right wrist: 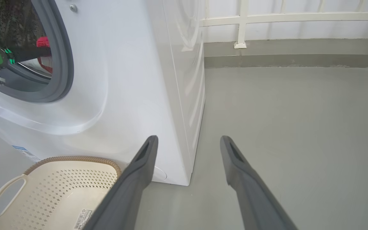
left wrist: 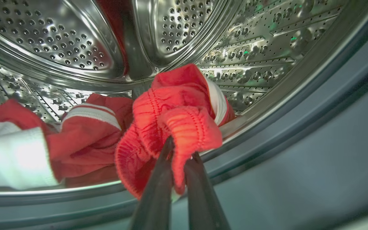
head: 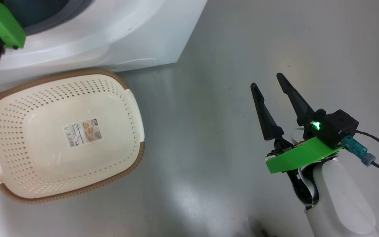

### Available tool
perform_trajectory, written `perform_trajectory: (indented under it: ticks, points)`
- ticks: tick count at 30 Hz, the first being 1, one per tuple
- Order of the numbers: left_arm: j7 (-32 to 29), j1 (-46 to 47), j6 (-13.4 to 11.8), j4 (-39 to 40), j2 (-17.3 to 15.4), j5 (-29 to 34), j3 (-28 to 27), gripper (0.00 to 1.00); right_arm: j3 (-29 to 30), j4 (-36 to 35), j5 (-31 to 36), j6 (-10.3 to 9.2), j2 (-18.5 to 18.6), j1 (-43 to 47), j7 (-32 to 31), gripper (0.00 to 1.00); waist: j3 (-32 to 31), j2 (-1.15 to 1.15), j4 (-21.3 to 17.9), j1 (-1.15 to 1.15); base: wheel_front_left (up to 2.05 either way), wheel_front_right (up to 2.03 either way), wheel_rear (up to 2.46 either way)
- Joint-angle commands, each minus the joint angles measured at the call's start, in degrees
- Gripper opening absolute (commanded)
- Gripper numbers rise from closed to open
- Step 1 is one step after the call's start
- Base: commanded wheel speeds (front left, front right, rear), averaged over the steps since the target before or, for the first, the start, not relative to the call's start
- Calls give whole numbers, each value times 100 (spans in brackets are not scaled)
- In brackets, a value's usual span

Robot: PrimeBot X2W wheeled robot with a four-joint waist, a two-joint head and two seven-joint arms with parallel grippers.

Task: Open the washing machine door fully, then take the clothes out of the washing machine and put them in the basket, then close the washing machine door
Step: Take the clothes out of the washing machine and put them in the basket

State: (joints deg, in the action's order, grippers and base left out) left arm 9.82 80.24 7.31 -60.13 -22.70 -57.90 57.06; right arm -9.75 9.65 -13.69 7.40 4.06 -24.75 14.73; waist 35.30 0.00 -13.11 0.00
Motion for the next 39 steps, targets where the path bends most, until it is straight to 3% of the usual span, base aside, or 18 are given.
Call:
perform_trajectory:
  ticks: [1,14,26,39]
  points:
    - [118,23,18,102,-161,-130,-67,0,-63,-115,36,9,33,92,27,100,-74,0,65,0,0,0,0]
    - [509,-316,18,356,-134,-555,-111,0,74,-97,26,9,194,159,27,100,-429,0,333,0,0,0,0]
    - [517,-1207,18,1214,-120,204,-1534,0,236,-123,29,9,352,311,27,100,-785,0,585,0,0,0,0]
    - [518,-2779,18,2582,161,1394,-3173,0,371,-129,1,9,480,561,27,100,-1215,0,786,0,0,0,0]
